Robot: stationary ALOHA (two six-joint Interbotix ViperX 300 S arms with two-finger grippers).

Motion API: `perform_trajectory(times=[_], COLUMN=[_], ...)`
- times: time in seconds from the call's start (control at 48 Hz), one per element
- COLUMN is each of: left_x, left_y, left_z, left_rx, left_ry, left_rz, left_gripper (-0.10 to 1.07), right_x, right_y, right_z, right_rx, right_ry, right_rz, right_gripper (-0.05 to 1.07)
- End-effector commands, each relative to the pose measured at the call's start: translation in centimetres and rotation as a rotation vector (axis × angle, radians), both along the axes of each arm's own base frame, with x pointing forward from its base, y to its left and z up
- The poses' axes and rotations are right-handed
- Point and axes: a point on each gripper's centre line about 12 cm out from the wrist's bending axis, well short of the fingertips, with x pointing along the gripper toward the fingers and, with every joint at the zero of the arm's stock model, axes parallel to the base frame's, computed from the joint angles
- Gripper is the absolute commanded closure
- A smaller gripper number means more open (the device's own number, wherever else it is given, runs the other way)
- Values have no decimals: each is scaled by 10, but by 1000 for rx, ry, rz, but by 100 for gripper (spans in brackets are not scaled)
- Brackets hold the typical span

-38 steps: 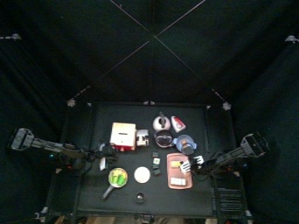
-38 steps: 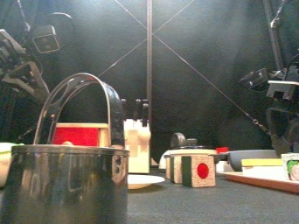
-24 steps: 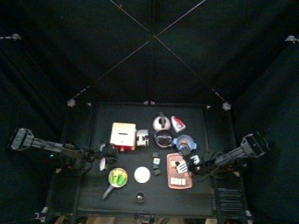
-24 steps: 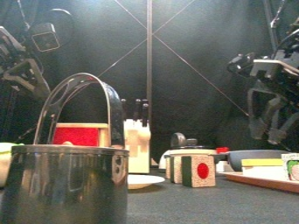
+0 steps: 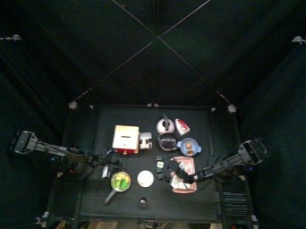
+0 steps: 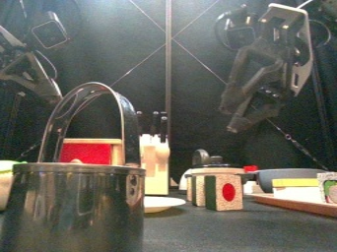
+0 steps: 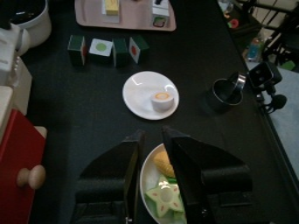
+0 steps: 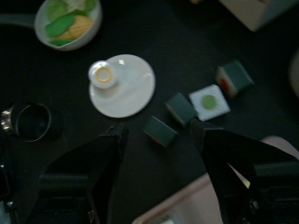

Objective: Grab egg half from small plate

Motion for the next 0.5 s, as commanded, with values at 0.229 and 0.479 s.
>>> perform_trajectory(times=[0.229, 0.479], left_x=[5, 4], left_y=[1, 4], left_z=[7, 5], left_rx=[1, 4], left_ry=[-17, -8], left_rz=[8, 19], left_gripper=[29, 29], right_x=[68, 105], right_y=[32, 32], right_z=[1, -26], right_rx=[-137, -134], right_ry=[-85, -54], right_rz=[218, 267], right_gripper=[11, 11])
